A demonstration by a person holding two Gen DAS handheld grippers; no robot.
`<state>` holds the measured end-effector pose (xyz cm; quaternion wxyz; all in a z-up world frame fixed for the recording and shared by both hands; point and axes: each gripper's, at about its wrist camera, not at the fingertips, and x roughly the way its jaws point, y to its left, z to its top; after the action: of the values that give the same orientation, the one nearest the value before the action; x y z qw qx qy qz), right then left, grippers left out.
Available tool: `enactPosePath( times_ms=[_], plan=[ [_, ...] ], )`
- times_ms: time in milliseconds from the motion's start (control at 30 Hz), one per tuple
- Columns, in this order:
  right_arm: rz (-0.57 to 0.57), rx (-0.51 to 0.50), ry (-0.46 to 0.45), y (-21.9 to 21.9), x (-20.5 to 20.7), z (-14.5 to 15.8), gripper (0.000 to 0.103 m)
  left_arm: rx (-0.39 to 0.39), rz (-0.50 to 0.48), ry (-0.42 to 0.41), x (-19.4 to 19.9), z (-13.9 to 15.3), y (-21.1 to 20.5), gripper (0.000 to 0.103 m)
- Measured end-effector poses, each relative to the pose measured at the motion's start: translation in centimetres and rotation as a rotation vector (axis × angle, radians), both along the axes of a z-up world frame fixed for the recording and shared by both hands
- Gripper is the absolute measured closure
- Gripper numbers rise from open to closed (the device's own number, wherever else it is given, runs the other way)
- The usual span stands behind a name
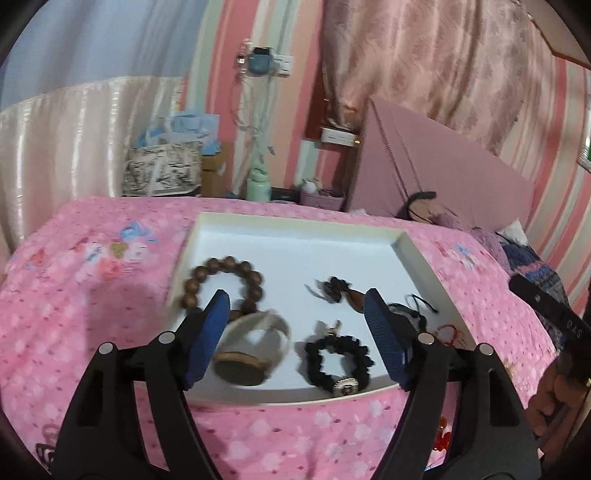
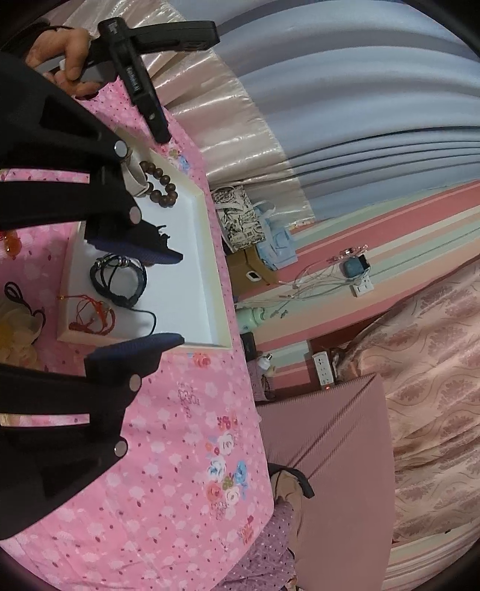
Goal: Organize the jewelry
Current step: 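Release the scrunchie with the left tool while the right tool releases the necklace, then grasp the black claw clip with left tool while right tool grasps cream flower scrunchie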
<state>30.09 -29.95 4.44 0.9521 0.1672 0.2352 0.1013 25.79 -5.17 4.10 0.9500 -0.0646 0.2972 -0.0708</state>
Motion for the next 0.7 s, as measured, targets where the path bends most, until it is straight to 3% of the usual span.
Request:
enactPosePath(
  times_ms=[100, 167, 233, 367, 433, 600, 700],
  plan=[
    [-0.043, -0.068, -0.018, -0.3, -1.1, 1.5, 0.063, 0.000, -0.013, 0.018, -2.1, 0.8, 1.2, 0.029],
    [-0.066, -0.098, -0.053, -0.7, -1.9, 2.8, 0.063, 0.099, -0.003, -0.013, -4.4, 1.4, 1.8, 0.029],
    [-0.077, -0.095, -0.068, -1.1, -2.5, 3.6, 0.062, 0.149, 0.020, -0.024, -6.3, 1.7, 3.4, 0.029],
    [-0.095, -0.074, -0.069, -1.4, -4.1, 5.2, 0.062, 0.166, 0.090, -0.035, -10.4, 2.0, 8.1, 0.023],
    [-0.096, -0.107, -0.074, -1.1, -5.8, 5.6, 0.056, 0.180, 0.134, -0.049, -12.0, 1.8, 10.3, 0.021],
    [-0.100, -0.150, 0.020, -0.9, -9.3, 2.1, 0.055, 0.189, 0.192, -0.023, -14.4, -0.8, 14.1, 0.021],
    [-0.119, -0.130, 0.088, -1.5, -11.3, -1.0, 0.055, 0.138, 0.204, 0.023, -14.9, -3.3, 15.6, 0.021]
  ],
)
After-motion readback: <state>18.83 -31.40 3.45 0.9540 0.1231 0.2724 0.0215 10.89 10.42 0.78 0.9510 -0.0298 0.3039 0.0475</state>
